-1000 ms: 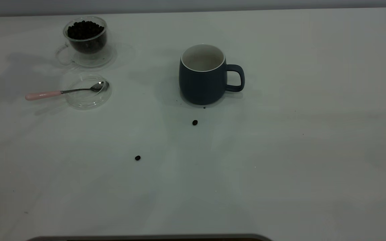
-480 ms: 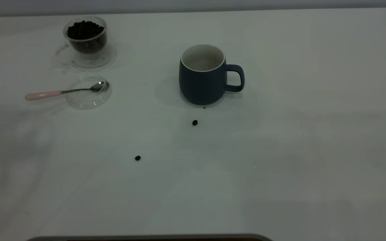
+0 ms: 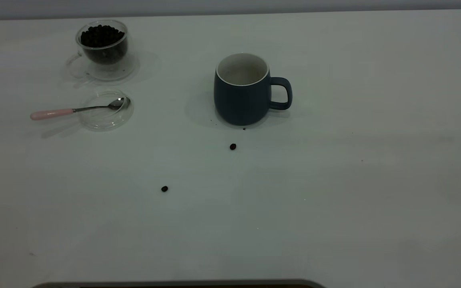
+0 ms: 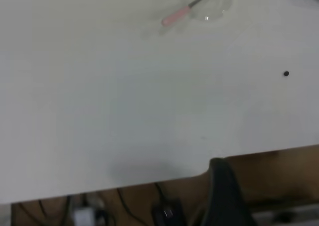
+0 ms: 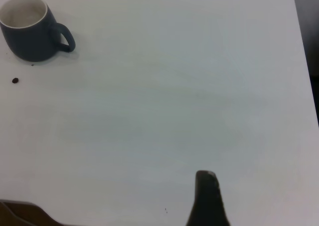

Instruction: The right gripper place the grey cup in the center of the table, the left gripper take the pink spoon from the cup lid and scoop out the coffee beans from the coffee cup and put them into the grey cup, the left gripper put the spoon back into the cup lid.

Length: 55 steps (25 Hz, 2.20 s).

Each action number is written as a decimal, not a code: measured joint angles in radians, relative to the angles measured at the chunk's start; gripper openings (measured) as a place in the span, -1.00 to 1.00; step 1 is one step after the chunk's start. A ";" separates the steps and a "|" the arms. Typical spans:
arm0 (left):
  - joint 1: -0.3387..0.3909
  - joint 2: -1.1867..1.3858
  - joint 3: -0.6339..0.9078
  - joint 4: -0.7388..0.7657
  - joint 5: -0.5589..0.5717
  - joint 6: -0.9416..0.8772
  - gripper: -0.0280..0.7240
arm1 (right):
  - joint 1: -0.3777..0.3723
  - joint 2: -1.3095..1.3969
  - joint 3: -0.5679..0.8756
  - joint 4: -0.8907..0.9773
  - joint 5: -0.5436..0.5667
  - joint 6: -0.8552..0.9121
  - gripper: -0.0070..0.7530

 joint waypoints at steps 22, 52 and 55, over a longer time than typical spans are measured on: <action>-0.052 -0.418 0.391 0.004 -0.037 -0.019 0.45 | 0.000 0.000 0.000 0.000 0.000 0.000 0.57; 0.062 -0.637 0.392 0.004 -0.036 -0.022 0.45 | 0.000 0.000 0.000 0.000 0.000 0.000 0.57; 0.062 -0.637 0.392 0.004 -0.036 -0.022 0.45 | 0.000 0.000 0.000 0.000 0.000 0.000 0.57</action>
